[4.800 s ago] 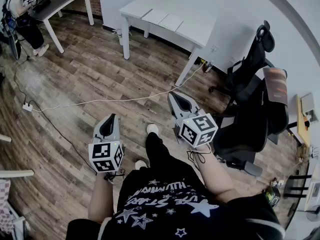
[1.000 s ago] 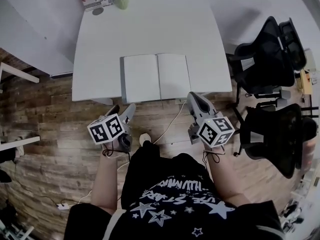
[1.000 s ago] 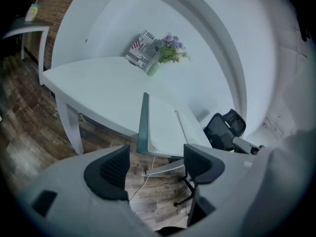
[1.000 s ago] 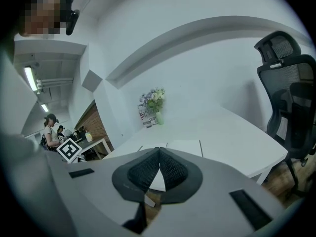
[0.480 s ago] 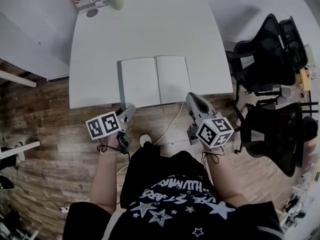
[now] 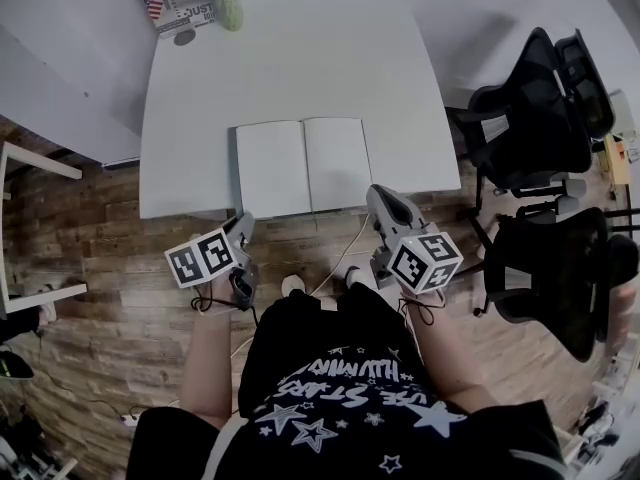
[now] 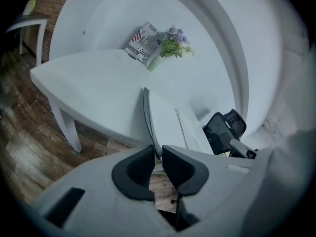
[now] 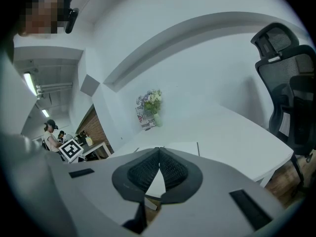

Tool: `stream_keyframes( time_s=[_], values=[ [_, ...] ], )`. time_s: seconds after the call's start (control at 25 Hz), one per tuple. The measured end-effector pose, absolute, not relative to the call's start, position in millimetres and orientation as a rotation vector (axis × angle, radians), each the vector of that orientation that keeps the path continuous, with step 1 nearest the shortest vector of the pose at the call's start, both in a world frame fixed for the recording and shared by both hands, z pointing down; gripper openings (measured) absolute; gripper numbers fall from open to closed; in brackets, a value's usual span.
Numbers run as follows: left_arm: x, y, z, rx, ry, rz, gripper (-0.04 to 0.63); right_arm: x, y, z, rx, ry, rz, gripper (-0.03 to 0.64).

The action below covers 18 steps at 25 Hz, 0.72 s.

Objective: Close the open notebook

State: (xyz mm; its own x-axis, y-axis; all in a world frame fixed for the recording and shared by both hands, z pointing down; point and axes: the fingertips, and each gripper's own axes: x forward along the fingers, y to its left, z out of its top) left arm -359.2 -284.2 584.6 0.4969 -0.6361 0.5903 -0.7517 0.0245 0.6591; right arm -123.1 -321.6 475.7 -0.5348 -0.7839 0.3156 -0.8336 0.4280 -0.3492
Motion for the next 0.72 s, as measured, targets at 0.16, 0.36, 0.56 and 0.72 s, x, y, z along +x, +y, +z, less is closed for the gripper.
stream_keyframes(
  time_s=[0.16,0.36,0.56,0.72],
  values=[
    [-351.4,-284.7,561.6,1.713,-1.275,0.157,0.054,-110.5,-325.3,468.5,1.425,-2.612,0.73,0.002],
    [-340.3,-284.8,533.8,1.787,-1.377,0.224,0.052,-98.8,-328.7,452.6,1.38,-2.669,0.707,0.002],
    [-318.6,-285.2,506.3,1.836,-1.44,0.234,0.049,-82.2,-327.7,443.1,1.365,-2.702,0.691,0.002],
    [-295.1,-287.7,487.5,1.899,-1.464,0.246,0.046,-70.0,-326.9,438.8,1.363,-2.719,0.686,0.002]
  ],
)
